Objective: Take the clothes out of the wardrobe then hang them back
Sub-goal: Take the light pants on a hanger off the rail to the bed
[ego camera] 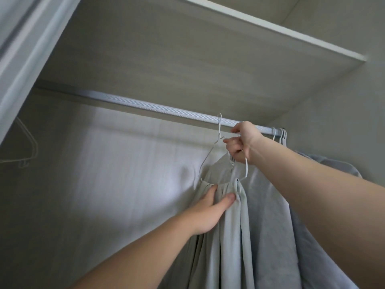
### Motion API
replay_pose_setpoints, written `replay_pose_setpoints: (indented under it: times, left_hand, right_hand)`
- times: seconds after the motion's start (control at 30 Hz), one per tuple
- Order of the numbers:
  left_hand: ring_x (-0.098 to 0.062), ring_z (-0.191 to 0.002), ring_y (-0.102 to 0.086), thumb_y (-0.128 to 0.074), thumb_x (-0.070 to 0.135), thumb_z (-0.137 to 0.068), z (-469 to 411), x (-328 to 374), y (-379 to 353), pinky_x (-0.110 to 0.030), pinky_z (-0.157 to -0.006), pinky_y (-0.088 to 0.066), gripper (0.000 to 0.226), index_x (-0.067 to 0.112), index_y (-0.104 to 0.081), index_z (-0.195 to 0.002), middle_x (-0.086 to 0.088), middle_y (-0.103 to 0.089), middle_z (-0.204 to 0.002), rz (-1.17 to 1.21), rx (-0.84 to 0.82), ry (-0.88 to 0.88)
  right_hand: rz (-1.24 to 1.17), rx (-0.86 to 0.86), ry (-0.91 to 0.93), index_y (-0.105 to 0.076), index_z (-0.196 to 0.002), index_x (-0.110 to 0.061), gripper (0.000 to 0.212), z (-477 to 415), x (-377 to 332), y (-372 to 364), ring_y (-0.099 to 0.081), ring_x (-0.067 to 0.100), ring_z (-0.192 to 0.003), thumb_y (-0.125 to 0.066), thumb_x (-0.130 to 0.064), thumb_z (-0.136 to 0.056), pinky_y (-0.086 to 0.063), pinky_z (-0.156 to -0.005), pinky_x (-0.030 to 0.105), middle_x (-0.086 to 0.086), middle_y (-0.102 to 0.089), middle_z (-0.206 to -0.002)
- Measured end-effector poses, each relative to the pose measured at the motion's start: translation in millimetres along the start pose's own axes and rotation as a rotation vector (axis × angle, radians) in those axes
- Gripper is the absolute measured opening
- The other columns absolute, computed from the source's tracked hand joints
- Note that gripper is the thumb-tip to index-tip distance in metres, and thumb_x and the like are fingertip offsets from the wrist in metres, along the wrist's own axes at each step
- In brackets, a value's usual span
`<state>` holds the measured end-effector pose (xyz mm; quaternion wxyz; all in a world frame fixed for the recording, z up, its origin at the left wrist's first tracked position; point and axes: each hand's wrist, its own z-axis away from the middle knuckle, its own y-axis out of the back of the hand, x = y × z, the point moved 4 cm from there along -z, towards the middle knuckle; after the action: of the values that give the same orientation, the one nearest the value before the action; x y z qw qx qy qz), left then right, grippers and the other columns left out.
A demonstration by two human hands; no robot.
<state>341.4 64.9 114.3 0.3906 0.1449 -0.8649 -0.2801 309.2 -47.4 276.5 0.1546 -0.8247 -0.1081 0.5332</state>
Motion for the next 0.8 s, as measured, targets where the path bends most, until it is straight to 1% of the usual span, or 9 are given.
replay_pose_setpoints:
  times: [0.1,0.2,0.3,0.4,0.47,0.53,0.63,0.7,0.8]
  left_hand:
    - [-0.014,-0.152,-0.018,-0.036,0.083,-0.085,0,-2,6,-0.035,-0.122,-0.017,0.089,0.041,-0.004,-0.158,0.012,-0.013,-0.166,0.031,0.016,-0.016]
    - [-0.013,-0.152,-0.018,-0.036,0.084,-0.081,-3,1,13,-0.035,-0.123,-0.017,0.092,0.042,-0.007,-0.158,0.015,-0.013,-0.166,0.06,0.08,-0.058]
    - [-0.013,-0.152,-0.014,-0.029,0.089,-0.071,-4,6,21,-0.04,-0.123,-0.017,0.098,0.043,-0.015,-0.156,0.014,-0.019,-0.165,0.015,0.238,-0.104]
    - [-0.012,-0.151,-0.011,-0.035,0.075,-0.089,0,20,26,-0.04,-0.123,-0.015,0.075,0.04,-0.021,-0.155,0.012,-0.021,-0.164,-0.039,0.43,-0.187]
    - [-0.015,-0.152,-0.01,-0.037,0.064,-0.096,2,33,30,-0.039,-0.123,-0.012,0.067,0.038,-0.023,-0.156,0.009,-0.019,-0.165,-0.022,0.536,-0.191]
    - [-0.019,-0.153,-0.009,-0.037,0.061,-0.098,5,48,33,-0.039,-0.122,-0.009,0.065,0.034,-0.023,-0.156,0.005,-0.016,-0.166,-0.021,0.621,-0.197]
    - [-0.022,-0.152,-0.008,-0.027,0.067,-0.093,11,72,34,-0.044,-0.121,-0.01,0.073,0.031,-0.024,-0.156,0.001,-0.015,-0.167,-0.078,0.739,-0.284]
    - [-0.026,-0.152,-0.009,-0.019,0.069,-0.086,15,90,32,-0.05,-0.121,-0.011,0.081,0.028,-0.026,-0.155,-0.002,-0.016,-0.166,-0.14,0.8,-0.34]
    - [-0.028,-0.153,-0.011,-0.032,0.06,-0.09,24,131,27,-0.053,-0.121,-0.009,0.075,0.022,-0.029,-0.155,-0.005,-0.019,-0.166,-0.211,0.855,-0.464]
  right_hand:
    - [-0.004,-0.049,0.038,-0.048,-0.111,0.001,0.027,9,1,-10,-0.017,0.007,-0.03,-0.045,-0.013,-0.088,-0.012,-0.028,0.014,-0.002,-0.029,-0.036]
    - [-0.001,-0.09,0.071,-0.05,-0.106,0.002,0.023,21,-2,-17,-0.017,0.006,-0.03,-0.044,-0.013,-0.09,-0.011,-0.027,0.015,-0.005,-0.024,-0.042]
    - [0.079,-0.121,0.115,-0.05,-0.102,0.0,0.018,38,-9,-15,-0.017,0.005,-0.03,-0.041,-0.013,-0.092,-0.011,-0.025,0.016,-0.007,-0.023,-0.043]
    - [0.215,-0.12,0.154,-0.053,-0.096,-0.003,0.017,55,-19,0,-0.017,0.003,-0.031,-0.04,-0.013,-0.094,-0.012,-0.024,0.015,-0.009,-0.023,-0.05]
    - [0.354,-0.069,0.198,-0.056,-0.094,-0.006,0.014,71,-30,15,-0.017,0.003,-0.033,-0.044,-0.013,-0.095,-0.012,-0.025,0.014,-0.008,-0.022,-0.055]
    - [0.543,0.004,0.278,-0.06,-0.09,-0.008,0.008,92,-43,30,-0.016,0.005,-0.035,-0.054,-0.01,-0.094,-0.012,-0.029,0.013,-0.006,-0.022,-0.055]
    - [0.825,0.11,0.442,-0.069,-0.091,-0.006,0.006,121,-67,57,-0.019,0.01,-0.04,-0.065,-0.01,-0.09,-0.016,-0.035,0.014,-0.002,-0.028,-0.052]
    - [1.027,0.208,0.57,-0.073,-0.087,-0.008,0.007,142,-86,74,-0.026,0.013,-0.039,-0.07,-0.014,-0.088,-0.022,-0.036,0.017,0.002,-0.038,-0.053]
    - [1.398,0.394,0.812,-0.074,-0.085,-0.017,0.009,179,-117,95,-0.044,0.011,-0.048,-0.069,-0.022,-0.09,-0.035,-0.047,0.02,-0.005,-0.051,-0.055]
